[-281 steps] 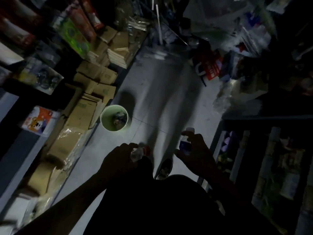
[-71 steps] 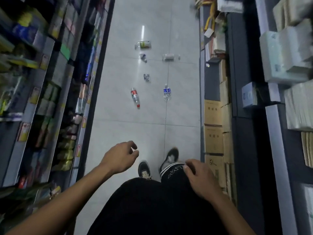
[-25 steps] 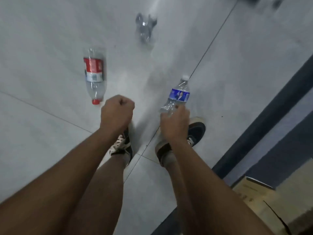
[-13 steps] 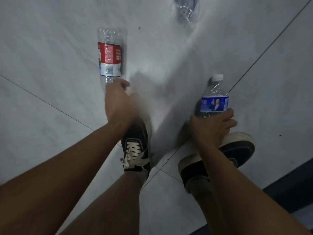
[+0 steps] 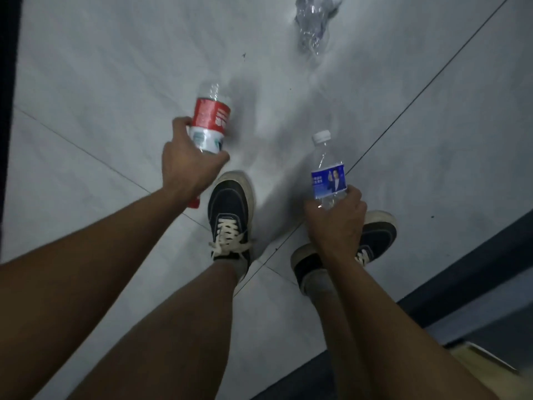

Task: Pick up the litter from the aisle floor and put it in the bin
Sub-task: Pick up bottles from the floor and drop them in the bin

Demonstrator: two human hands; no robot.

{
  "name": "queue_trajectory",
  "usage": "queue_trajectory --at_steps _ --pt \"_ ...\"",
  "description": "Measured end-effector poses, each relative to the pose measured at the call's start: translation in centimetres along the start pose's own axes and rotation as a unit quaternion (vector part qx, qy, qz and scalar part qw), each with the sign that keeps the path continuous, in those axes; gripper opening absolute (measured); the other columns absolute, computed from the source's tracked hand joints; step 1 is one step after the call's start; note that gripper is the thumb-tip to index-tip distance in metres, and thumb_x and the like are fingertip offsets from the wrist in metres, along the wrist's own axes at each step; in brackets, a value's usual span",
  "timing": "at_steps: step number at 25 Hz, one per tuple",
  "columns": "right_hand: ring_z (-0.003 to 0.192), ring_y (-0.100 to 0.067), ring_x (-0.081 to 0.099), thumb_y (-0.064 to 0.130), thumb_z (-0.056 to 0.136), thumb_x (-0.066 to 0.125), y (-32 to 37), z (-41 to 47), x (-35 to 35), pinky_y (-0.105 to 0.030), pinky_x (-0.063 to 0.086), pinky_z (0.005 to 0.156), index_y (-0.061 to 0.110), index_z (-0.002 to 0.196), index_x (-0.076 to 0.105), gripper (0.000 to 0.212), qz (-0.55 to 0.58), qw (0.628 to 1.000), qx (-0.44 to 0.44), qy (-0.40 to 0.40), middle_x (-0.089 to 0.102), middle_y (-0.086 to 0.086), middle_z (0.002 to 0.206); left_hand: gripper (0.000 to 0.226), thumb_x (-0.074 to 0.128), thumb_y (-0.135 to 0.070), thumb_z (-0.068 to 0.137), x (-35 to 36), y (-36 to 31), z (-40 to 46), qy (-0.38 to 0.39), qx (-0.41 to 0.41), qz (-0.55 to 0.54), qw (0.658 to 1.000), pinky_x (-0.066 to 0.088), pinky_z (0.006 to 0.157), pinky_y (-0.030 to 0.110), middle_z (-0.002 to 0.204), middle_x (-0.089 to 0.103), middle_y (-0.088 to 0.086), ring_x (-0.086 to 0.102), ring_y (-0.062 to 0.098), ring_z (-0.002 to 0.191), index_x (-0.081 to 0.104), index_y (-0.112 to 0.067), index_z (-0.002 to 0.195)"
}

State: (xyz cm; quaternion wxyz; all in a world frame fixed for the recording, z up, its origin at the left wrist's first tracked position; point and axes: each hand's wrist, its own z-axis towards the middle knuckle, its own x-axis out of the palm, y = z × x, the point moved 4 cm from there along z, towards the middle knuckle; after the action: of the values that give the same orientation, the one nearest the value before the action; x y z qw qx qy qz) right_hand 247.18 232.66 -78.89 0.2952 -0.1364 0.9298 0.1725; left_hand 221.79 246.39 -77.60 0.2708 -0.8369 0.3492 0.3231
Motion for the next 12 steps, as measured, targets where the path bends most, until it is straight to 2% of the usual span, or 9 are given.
queue_trajectory --at_steps 3,6,7,9,12 --pt "0.097 -0.021 0.059 0.039 0.076 0.073 1.8 -6.8 -5.9 -0.043 0.058 0.078 0.021 0.129 0.045 0.063 0.016 1.000 -0.011 0.012 0.053 -0.001 0.110 0.085 0.087 -0.019 0.074 -4.9 -2.4 -7.0 0.060 -0.013 -0.042 0.997 0.052 0.055 0.022 0.103 0.065 0.000 0.069 0.011 0.071 0.037 -0.023 0.144" --pt "0.093 -0.020 0.060 0.040 0.072 0.075 4.5 -14.2 -13.9 -0.040 0.058 0.072 0.024 0.112 0.048 0.051 -0.017 1.000 -0.006 0.011 0.055 0.001 0.101 0.082 0.088 -0.029 0.073 -11.8 -7.1 -14.7 0.092 0.011 -0.058 0.994 0.060 0.059 0.033 0.100 0.069 -0.002 0.071 0.012 0.070 0.038 -0.029 0.139" --pt "0.094 -0.018 0.059 0.038 0.073 0.078 5.5 -16.7 -17.0 -0.036 0.054 0.071 0.026 0.113 0.047 0.052 -0.023 1.000 0.006 -0.001 0.054 0.003 0.102 0.081 0.087 -0.032 0.072 -14.2 -9.1 -17.4 0.101 0.028 -0.052 0.993 0.060 0.061 0.034 0.098 0.069 -0.004 0.071 0.011 0.069 0.038 -0.032 0.136" --pt "0.100 -0.014 0.056 0.040 0.074 0.083 8.0 -21.7 -23.1 -0.030 0.050 0.071 0.027 0.123 0.045 0.063 -0.029 0.999 0.013 -0.014 0.053 0.006 0.109 0.079 0.085 -0.034 0.070 -19.2 -13.8 -22.6 0.129 0.080 -0.022 0.988 0.054 0.058 0.028 0.095 0.067 -0.008 0.068 0.009 0.069 0.037 -0.035 0.133" --pt "0.108 -0.015 0.056 0.042 0.075 0.084 11.8 -28.1 -31.0 -0.032 0.055 0.079 0.027 0.137 0.040 0.078 -0.007 1.000 -0.012 -0.021 0.052 0.005 0.118 0.079 0.081 -0.038 0.070 -26.6 -20.4 -30.1 0.165 0.166 0.040 0.971 0.044 0.058 0.026 0.099 0.065 -0.009 0.065 0.011 0.076 0.034 -0.037 0.134"
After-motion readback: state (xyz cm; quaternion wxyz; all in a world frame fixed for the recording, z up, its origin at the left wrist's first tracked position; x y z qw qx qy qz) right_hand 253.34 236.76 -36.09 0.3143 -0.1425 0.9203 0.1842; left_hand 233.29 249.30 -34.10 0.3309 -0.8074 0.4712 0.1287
